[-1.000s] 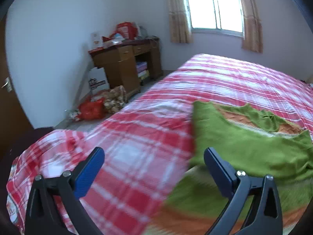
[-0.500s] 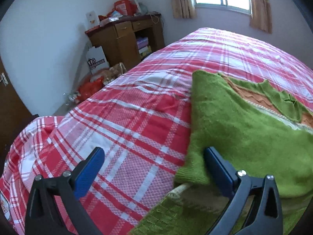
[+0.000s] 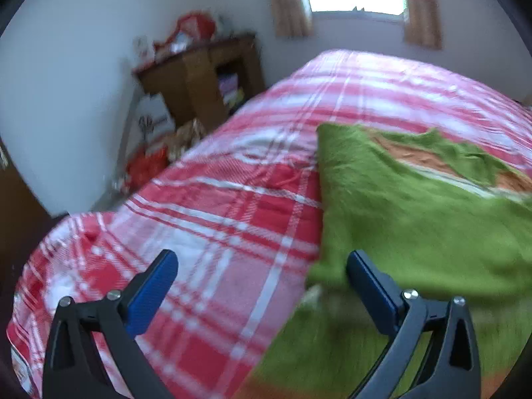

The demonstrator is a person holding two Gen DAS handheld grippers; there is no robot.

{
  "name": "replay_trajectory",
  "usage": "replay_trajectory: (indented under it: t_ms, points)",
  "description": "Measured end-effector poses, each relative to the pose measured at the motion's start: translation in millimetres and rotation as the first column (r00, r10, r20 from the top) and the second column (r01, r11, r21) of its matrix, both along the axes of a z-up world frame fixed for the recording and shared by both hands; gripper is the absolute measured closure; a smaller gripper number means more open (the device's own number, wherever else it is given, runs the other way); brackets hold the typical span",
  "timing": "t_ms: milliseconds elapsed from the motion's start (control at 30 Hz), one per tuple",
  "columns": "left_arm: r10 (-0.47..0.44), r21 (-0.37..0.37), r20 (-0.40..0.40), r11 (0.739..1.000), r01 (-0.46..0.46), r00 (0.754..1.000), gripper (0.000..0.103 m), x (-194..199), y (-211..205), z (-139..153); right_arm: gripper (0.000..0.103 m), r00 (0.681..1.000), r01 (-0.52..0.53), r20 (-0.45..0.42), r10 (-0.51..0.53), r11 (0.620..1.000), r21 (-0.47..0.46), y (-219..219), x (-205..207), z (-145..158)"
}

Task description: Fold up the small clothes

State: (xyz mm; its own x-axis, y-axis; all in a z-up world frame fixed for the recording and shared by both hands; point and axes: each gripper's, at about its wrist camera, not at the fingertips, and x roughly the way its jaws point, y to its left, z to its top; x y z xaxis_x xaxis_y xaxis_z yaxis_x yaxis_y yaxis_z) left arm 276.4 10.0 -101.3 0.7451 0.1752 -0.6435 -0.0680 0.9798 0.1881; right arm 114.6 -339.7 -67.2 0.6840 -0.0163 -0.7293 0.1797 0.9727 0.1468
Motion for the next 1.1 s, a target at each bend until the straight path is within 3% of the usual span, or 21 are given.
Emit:
replay_trajectory:
  t_ms: [67, 167, 267, 367, 433, 600, 833, 933, 1033, 1100]
  points:
    - [-0.039, -0.004, 0.049, 0.999, 0.039, 0.998, 0.000, -27.5, 7.4, 10.7, 0.066, 0.994, 0.027, 0.103, -0.020, 0.998, -0.063, 1.3, -38.8, 19.1]
    - [-0.112, -0.068, 0.108, 0.990, 0.120, 0.988, 0.000, -76.3, 31.8, 24.3, 0.041, 0.980, 0.063, 0.195, -0.038, 0.991, -0.120, 0.3, -93.7, 38.4]
    - [-0.144, -0.100, 0.097, 0.983, 0.154, 0.985, 0.000, -111.9, 55.4, 24.3, 0.039, 0.974, 0.088, 0.222, -0.054, 0.985, -0.149, -5.4, -139.4, 52.2]
    - [-0.129, -0.146, 0.070, 0.980, 0.138, 0.989, 0.000, -138.9, 80.5, 18.9, 0.039, 0.982, 0.069, 0.184, -0.051, 0.993, -0.093, -13.2, -172.3, 53.6]
    - [-0.128, -0.196, 0.038, 0.971, 0.133, 0.991, 0.000, -156.1, 95.1, 11.8, 0.039, 0.988, 0.030, 0.153, -0.029, 1.000, -0.003, -17.6, -187.5, 46.0]
    - [-0.130, -0.223, 0.031, 0.965, 0.134, 0.991, 0.000, -185.2, 103.0, 10.4, 0.039, 0.996, -0.062, 0.069, 0.053, 0.989, 0.135, -0.3, -207.5, 7.4]
    - [-0.118, -0.175, 0.092, 0.976, 0.133, 0.989, 0.000, -215.3, 108.0, 21.9, 0.040, 0.986, -0.144, -0.058, 0.157, 0.974, 0.177, 42.2, -206.2, -33.6]
    - [-0.119, -0.178, 0.109, 0.974, 0.137, 0.987, 0.000, -222.6, 115.3, 25.8, 0.040, 0.975, -0.166, -0.126, 0.184, 0.976, 0.139, 60.5, -204.5, -47.3]
    - [-0.114, -0.159, 0.132, 0.978, 0.135, 0.985, 0.000, -228.2, 121.3, 28.9, 0.044, 0.968, -0.166, -0.175, 0.180, 0.982, 0.090, 73.6, -209.2, -53.5]
    - [-0.107, -0.152, 0.151, 0.980, 0.130, 0.983, 0.000, -230.6, 124.4, 31.1, 0.065, 0.962, -0.159, -0.198, 0.189, 0.975, 0.157, 74.5, -211.4, -56.0]
